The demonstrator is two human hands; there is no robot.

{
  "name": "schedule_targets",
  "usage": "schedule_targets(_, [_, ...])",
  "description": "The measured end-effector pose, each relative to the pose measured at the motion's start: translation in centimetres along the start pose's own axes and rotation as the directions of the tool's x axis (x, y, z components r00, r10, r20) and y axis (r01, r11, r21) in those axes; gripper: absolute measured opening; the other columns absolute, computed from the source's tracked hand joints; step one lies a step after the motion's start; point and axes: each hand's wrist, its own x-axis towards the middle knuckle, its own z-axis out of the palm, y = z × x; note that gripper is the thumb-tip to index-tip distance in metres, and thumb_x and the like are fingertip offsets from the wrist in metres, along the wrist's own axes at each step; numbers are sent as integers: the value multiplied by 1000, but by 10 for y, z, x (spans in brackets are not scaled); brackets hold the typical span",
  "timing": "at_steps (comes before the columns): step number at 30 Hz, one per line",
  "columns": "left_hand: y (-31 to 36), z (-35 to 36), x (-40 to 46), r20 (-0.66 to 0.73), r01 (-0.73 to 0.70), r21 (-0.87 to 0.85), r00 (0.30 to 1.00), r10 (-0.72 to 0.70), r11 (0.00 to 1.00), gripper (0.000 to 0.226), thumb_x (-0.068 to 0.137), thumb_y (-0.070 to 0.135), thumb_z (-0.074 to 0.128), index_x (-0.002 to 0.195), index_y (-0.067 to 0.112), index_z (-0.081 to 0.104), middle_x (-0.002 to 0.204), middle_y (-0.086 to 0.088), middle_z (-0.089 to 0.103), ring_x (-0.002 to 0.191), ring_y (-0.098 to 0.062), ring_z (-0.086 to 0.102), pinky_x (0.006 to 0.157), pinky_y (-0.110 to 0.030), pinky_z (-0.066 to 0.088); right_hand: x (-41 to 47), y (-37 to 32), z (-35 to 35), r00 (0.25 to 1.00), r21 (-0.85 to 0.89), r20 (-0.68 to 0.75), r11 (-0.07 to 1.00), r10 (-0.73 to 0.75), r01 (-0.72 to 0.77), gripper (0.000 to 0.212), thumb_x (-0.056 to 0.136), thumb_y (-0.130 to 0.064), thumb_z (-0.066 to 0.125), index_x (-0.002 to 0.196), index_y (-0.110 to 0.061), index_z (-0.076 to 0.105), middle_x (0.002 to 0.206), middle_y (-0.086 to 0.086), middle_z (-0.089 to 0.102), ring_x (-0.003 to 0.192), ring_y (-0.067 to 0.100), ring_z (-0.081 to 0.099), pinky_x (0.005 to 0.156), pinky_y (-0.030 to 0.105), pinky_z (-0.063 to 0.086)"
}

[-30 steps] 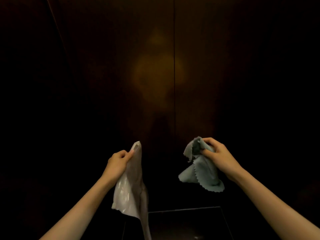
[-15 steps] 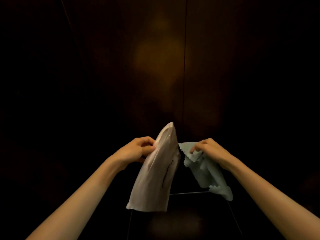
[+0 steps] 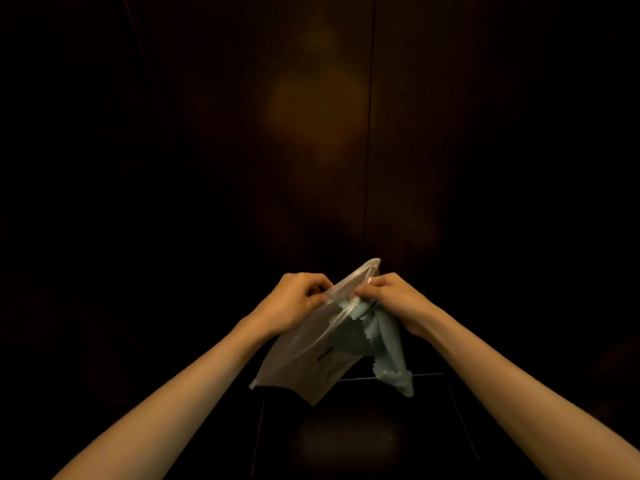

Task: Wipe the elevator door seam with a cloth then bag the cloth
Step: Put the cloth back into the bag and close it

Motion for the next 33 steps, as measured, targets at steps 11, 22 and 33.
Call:
schedule_targets(11, [-14,-19,-12,-304,243,496,948,-95,834,21,95,14,44,116,15,41,115,-10,43,87,-36,58,60,-37,38,5,24,-17,974,-570,-186,821,-128,0,30,86,-16,52,56,-16,54,55,2,49,50,13,43,51,28,35])
schedule_targets(22, [-38,-12,-18,-104,141,367,988,-110,920,10,88,27,62,86,18,58,86,0,61,77,-16,60,70,-31,50,2,44,-40,973,-701,-178,712,-145,-22,29,91,-22,55,63,-15,56,69,-2,54,65,13,58,55,21,43])
schedule_targets(33, [-25,7,-14,-9,349,-87,936,-351,933,17,88,25,64,74,15,61,71,-1,63,59,-9,61,54,-17,51,-13,-5,-56,962,75,-243,986,-125,147,43,81,18,33,97,-13,58,106,4,50,90,20,58,70,33,55])
